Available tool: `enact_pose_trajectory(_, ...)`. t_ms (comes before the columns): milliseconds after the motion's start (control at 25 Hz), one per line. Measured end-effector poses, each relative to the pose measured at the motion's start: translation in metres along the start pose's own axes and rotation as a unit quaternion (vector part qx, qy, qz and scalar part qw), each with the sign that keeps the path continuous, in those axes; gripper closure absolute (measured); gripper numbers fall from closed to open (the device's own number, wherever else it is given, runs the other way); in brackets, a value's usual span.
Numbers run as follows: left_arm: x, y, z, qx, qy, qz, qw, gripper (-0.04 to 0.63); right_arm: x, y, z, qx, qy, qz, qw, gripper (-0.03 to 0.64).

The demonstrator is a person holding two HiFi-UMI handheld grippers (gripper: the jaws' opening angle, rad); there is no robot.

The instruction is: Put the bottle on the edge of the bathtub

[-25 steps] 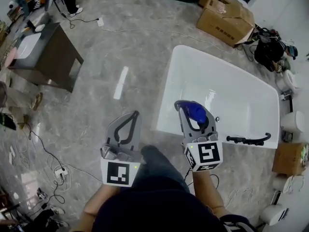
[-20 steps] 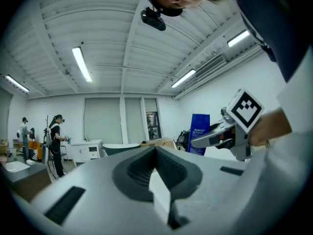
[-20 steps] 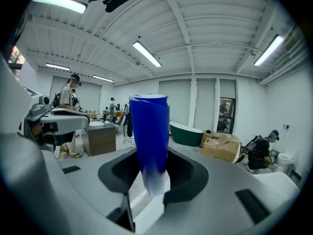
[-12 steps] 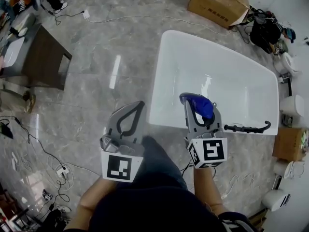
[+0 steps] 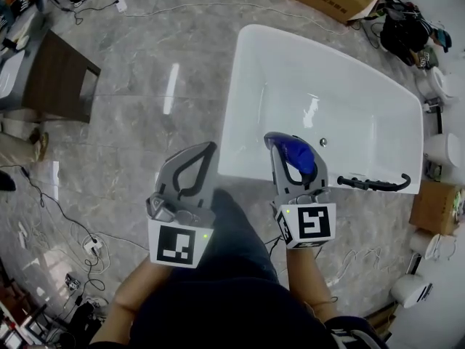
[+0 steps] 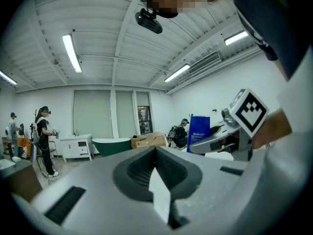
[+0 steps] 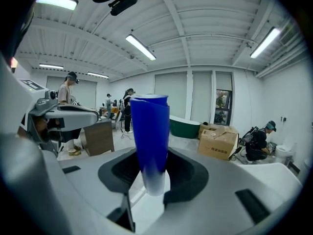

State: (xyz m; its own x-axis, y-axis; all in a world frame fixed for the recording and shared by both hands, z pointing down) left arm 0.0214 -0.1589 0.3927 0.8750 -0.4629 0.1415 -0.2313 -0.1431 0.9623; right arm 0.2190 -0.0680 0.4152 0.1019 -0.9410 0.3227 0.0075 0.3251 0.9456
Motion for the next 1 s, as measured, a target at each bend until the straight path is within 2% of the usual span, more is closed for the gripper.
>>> enact_pose_trajectory(520, 0.01, 0.052, -0.02, -0.006, 0.004, 0.057, 0.9983, 0.595, 0.025, 0.112, 0.026, 0.001, -0.072, 0.023, 0.997, 0.456)
enact_pose_trajectory(760, 0.004, 0.067, -0.03, -0.007, 0.007, 0.086, 0.9962, 0.595, 0.033, 0.151, 0.035, -0.004, -0.106, 0.032, 0.994, 0.456)
enact_pose_trajectory(1000, 0.003, 0.088, -0.037, -0.009, 0.007, 0.104, 0.9946, 0.595, 0.047, 0.186, 0.045, -0.026, -0.134, 0.069, 0.988, 0.456)
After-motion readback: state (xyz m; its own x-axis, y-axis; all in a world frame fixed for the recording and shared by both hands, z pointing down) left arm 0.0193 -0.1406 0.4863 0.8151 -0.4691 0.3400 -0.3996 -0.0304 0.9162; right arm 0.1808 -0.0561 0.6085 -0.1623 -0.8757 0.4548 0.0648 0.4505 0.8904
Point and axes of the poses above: the fingertips, and each gripper's own axes: x forward along the fingers, z to its left, y out of its underside, the point moved 10 cm from there along -x, backward along the fingers, and after that the axes turned 2 degrees about x, right-handed, at the moved point
